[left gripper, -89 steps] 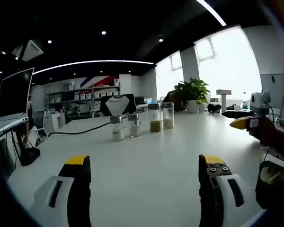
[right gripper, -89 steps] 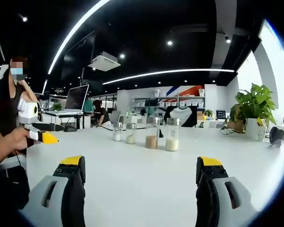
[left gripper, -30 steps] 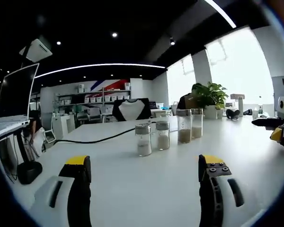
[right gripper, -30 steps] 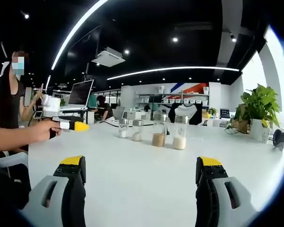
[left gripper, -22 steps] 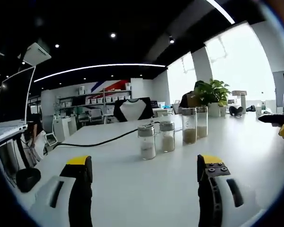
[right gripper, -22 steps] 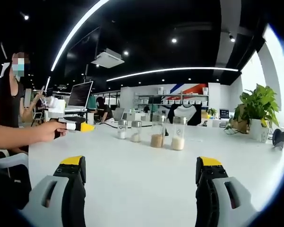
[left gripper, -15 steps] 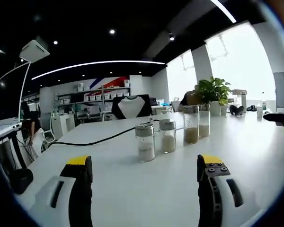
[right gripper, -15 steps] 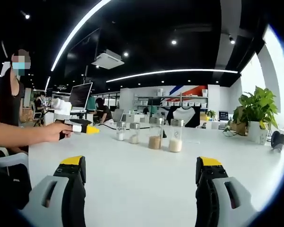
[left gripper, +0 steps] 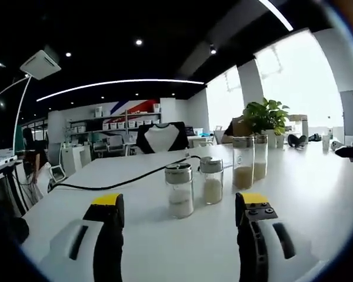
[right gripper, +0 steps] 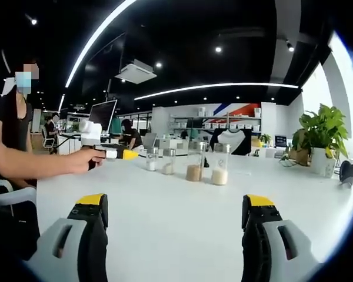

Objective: Rotate the seasoning bottle until the label or dispensing opening points toward the visible target arrow and the bottle remains upright within the marked orientation range

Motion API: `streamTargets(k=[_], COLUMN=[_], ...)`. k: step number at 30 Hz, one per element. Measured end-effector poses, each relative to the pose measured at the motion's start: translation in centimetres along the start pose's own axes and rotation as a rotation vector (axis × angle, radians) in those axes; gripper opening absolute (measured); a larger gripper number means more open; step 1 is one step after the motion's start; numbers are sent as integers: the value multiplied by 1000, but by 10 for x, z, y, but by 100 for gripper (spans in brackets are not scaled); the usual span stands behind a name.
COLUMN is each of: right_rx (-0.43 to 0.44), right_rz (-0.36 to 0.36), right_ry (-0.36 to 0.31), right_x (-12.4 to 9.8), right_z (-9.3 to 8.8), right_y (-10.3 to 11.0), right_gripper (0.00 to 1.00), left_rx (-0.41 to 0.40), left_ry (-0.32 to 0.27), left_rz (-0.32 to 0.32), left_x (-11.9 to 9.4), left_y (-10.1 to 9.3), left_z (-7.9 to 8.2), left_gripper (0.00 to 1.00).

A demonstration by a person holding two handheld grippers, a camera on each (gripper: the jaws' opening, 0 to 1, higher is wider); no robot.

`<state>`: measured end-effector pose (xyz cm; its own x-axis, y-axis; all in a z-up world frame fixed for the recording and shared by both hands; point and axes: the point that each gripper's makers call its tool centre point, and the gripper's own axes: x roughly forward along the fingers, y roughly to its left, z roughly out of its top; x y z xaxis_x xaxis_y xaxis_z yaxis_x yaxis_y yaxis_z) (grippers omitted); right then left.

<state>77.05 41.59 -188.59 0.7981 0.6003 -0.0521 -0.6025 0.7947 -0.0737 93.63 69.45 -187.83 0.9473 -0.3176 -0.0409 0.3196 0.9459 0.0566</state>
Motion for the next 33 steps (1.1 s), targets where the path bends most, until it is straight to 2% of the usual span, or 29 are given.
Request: streamTargets(k=[4, 8, 11, 14, 18, 22, 25, 27, 33], right_rx=[-5, -13, -13, -13, -14, -14, -14, -10, -7], right_rz=[4, 9, 10, 11, 9, 5, -3, -6, -21], right_ry=[0, 8, 7, 8, 11, 11, 16, 17, 22], right_x=[0, 1, 1, 1, 1, 0, 0, 0, 0], right_z=[1, -1, 0, 0, -1, -1, -3, -5, -7], right_y=[1, 3, 3, 3, 2, 0, -2, -3, -8], right_gripper=[96, 95, 95, 95, 95, 95, 95, 95, 97], left_rx=[29, -13, -10, 21, 8, 34, 24, -10, -47], left_ry=[-7, -34, -55, -29, -31, -6, -6, -15, -48], left_rz=[14, 12, 0, -7, -14, -5, -6, -19, -21], left_x=[9, 19, 23, 32, 41, 52, 56, 60, 68], left_y=[3, 8, 5, 3, 4, 6, 9, 7, 6], left_z=[0, 6, 11, 8, 6, -3, -9, -10, -3], left_gripper=[78, 73, 68, 67, 64, 61, 60, 58, 45])
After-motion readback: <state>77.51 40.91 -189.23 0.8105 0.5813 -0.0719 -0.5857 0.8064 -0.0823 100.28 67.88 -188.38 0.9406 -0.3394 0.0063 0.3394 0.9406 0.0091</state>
